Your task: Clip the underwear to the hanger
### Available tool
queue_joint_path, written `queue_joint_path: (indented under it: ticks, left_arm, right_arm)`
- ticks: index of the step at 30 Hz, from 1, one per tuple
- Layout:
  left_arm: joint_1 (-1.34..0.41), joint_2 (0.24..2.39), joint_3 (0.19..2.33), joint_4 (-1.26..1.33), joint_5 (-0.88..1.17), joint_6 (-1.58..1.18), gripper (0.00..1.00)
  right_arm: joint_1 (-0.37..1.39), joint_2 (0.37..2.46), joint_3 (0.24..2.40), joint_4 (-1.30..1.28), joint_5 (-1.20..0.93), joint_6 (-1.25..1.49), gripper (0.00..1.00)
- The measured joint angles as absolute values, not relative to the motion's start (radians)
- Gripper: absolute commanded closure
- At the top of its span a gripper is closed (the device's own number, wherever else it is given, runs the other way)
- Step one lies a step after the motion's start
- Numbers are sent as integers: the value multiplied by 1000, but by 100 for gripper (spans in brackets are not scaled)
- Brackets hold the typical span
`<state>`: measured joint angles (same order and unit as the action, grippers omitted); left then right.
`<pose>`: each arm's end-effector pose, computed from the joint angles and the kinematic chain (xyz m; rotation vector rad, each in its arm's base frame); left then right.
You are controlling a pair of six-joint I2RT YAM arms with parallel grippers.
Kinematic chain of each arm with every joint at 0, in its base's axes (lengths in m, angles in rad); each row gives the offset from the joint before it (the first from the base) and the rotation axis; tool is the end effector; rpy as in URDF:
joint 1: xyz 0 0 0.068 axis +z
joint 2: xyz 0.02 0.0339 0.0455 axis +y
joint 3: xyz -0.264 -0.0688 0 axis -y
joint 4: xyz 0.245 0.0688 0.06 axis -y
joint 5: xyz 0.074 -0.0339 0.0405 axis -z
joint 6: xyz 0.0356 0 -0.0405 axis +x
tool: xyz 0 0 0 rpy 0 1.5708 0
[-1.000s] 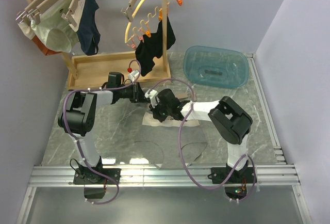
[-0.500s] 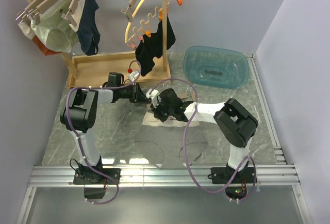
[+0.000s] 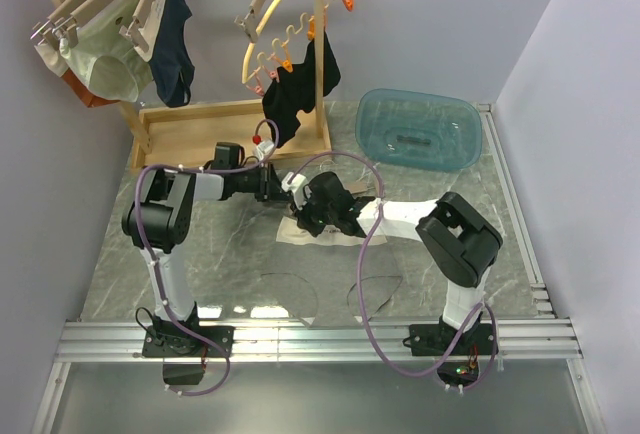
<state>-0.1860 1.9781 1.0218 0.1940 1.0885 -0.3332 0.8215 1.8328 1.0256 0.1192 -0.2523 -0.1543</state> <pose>0.3679 -0.1013 0.1278 0.4054 2.2310 -1.5251 0.2557 0.2879 0.1641 -1.2045 1.9745 0.6339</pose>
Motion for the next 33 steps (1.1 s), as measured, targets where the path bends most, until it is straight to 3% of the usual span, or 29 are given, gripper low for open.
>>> queue_joint_path:
  ticks: [33]
  left_arm:
    - [-207, 2028, 1048, 154, 1197, -258, 100]
  right_arm:
    - [827, 1825, 1024, 120, -247, -165, 100]
